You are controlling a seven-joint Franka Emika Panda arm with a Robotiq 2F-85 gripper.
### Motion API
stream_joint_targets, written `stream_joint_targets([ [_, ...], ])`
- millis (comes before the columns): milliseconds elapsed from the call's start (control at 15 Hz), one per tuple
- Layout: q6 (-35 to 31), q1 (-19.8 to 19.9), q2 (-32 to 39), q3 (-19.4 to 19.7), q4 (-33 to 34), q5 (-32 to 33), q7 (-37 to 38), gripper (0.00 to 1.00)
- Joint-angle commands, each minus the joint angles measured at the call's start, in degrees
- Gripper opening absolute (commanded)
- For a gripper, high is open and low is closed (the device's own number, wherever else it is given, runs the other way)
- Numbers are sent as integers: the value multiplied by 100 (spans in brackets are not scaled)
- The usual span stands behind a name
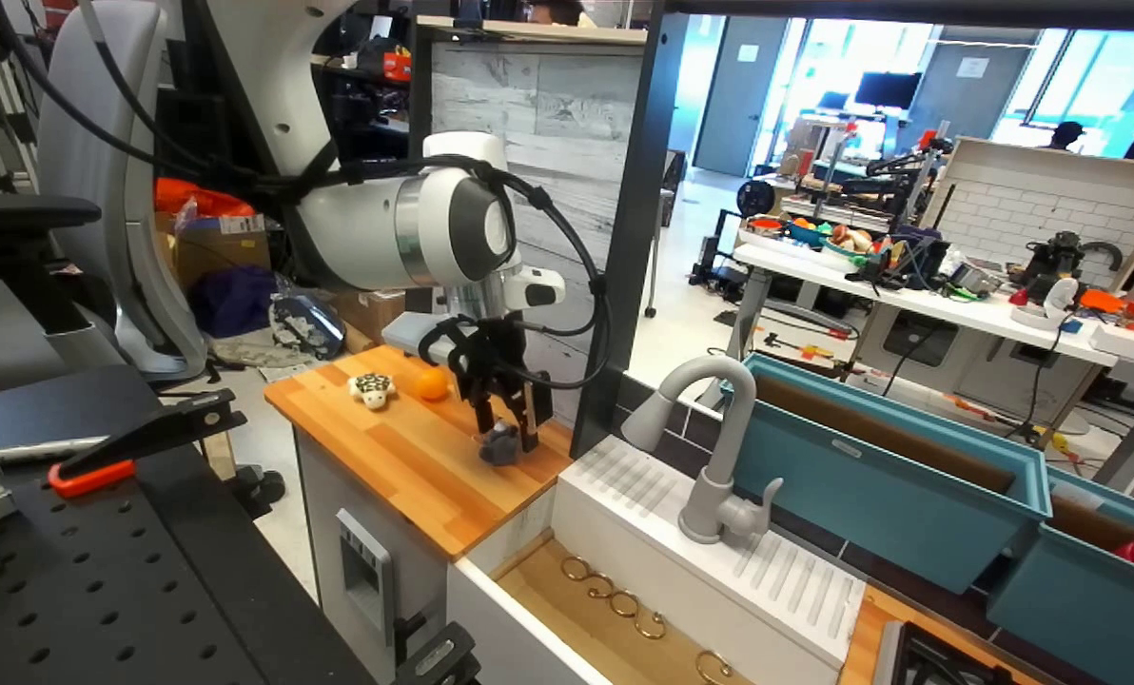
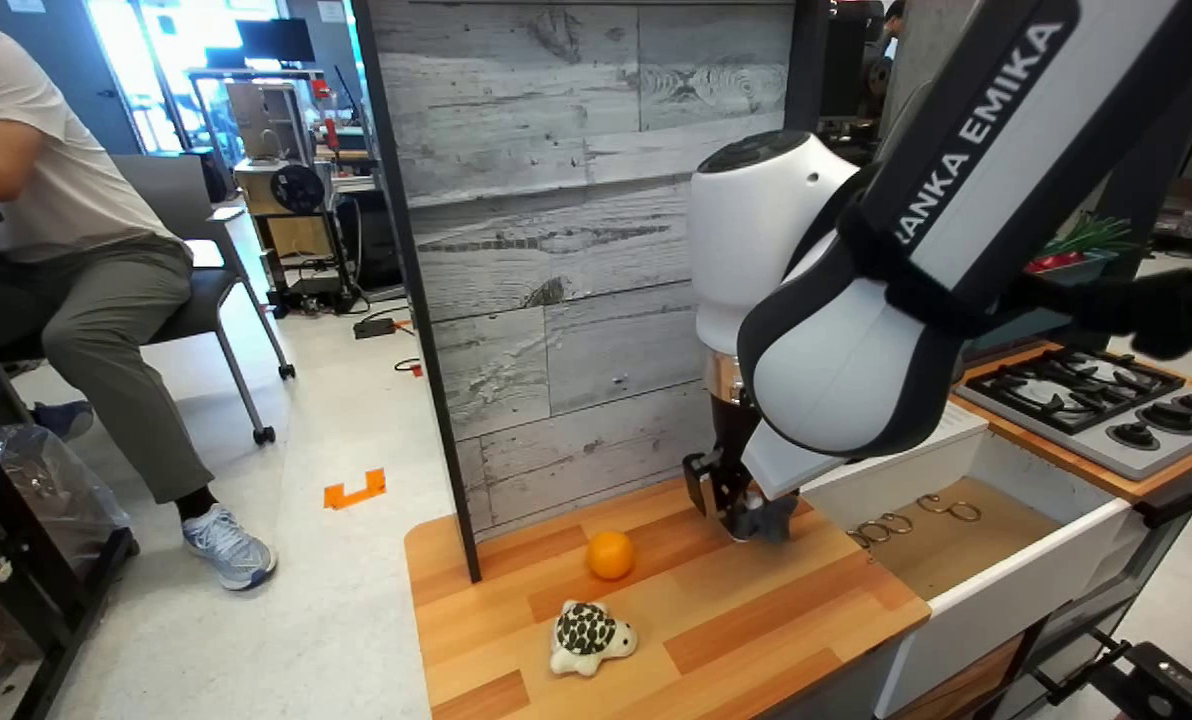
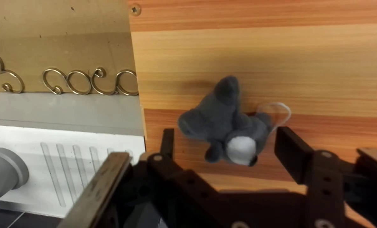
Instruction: Move the grey toy forward
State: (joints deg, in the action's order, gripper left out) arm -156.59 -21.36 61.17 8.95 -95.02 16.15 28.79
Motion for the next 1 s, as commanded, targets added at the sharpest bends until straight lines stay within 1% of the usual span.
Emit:
stream_joint_targets([
  [0, 248, -132, 222, 93, 266, -261, -186, 49],
  [133, 281, -157, 264, 107, 292, -283, -163, 36],
  [333, 390, -193, 170, 83, 262, -346, -124, 12],
  [467, 487, -181, -1, 8, 167, -417, -120, 1],
  [533, 487, -179, -69, -19, 109, -467, -122, 0],
  [600, 477, -173, -176, -53, -8, -498, -137, 3],
  [667, 448, -162, -258, -91, -104, -538, -154, 1],
  [933, 457, -79, -680, -481, -578, -712, -400, 3],
])
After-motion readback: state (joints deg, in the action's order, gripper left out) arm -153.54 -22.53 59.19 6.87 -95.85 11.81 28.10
